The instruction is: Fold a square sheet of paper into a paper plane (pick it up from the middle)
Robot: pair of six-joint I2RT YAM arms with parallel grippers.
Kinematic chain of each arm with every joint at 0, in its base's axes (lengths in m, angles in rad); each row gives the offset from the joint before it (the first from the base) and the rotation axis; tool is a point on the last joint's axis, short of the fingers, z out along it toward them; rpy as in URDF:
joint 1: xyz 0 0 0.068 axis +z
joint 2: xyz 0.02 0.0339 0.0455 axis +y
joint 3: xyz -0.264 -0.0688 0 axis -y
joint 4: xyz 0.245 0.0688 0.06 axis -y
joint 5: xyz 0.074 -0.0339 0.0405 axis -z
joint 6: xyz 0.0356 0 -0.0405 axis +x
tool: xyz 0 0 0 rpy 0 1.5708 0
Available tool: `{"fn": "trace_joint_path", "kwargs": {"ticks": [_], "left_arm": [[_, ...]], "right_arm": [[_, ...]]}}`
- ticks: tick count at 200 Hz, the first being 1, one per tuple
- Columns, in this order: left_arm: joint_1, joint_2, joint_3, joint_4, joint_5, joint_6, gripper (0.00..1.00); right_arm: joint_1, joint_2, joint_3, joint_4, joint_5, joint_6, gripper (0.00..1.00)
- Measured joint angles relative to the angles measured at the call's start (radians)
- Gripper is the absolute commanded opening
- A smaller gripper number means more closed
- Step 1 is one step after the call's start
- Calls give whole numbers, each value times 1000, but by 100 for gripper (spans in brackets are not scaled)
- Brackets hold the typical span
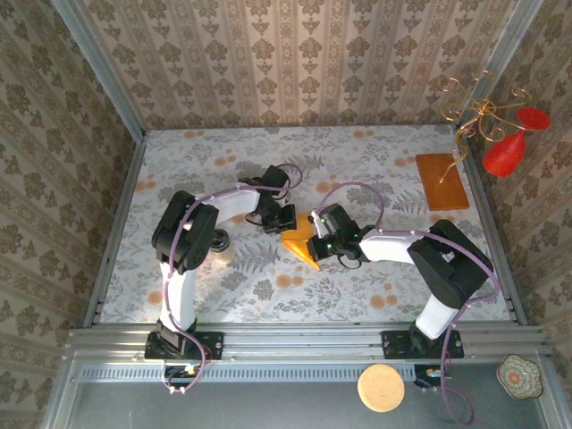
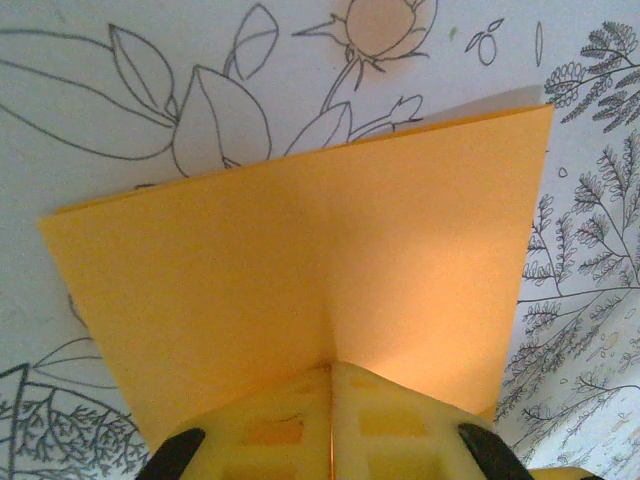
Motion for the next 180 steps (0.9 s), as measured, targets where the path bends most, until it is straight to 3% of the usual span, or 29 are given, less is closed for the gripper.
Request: {"fn": "trace_joint_path", "kwargs": {"ticks": [90,142,180], "left_arm": [[0,-10,11,-16,-33,-4,14],[18,-212,-99,44,-81,-90,16],[-29,-283,-207,130,-73,-190,15]], "right_arm": [[0,12,0,0,0,0,0],[0,12,0,1,0,0,0],[0,13,0,1,0,0,0]]}}
